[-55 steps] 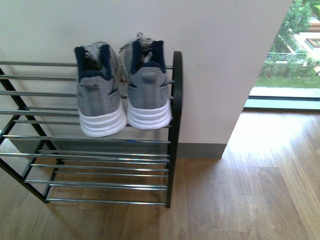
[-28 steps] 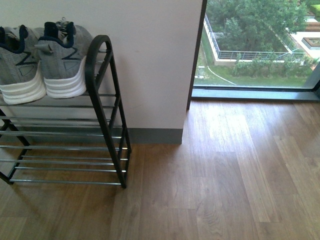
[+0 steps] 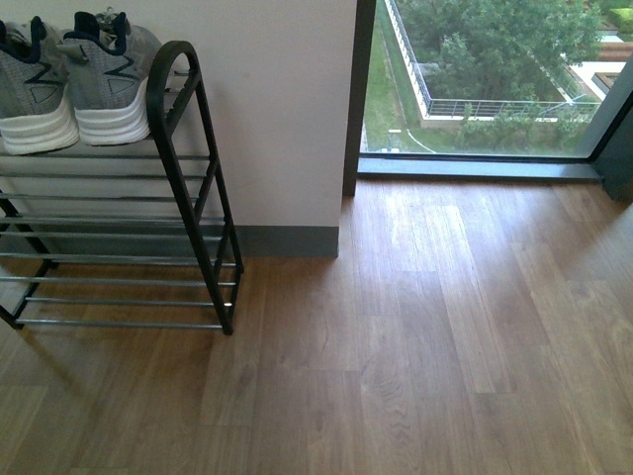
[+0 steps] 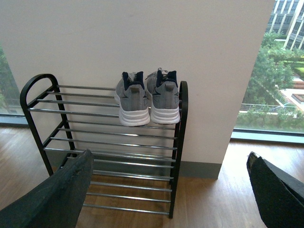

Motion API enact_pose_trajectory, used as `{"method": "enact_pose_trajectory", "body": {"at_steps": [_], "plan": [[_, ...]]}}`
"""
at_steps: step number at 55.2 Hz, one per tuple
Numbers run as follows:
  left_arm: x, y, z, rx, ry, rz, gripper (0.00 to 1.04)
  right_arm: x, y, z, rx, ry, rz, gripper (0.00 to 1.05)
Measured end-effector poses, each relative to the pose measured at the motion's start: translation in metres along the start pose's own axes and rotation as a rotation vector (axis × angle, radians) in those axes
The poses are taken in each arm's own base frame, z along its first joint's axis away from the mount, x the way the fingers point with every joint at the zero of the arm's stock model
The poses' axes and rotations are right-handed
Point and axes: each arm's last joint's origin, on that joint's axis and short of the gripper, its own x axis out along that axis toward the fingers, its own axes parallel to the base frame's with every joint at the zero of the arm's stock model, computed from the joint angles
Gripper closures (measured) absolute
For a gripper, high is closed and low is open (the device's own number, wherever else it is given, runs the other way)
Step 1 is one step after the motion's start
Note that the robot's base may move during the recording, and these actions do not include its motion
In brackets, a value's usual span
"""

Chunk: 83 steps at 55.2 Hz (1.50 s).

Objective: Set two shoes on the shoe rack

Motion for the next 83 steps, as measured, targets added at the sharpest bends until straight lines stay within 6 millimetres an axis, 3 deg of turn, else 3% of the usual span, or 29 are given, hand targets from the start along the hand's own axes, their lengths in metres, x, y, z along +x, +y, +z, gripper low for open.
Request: {"method": "enact_pose_trajectory", "body": {"at_steps": [83], "plan": [[0.0000, 0.0003, 0.0000, 0.001, 0.000, 0.007, 0.09, 0.0001, 0.0004, -0.0002, -0.001, 0.002, 0.010, 0.09]]}}
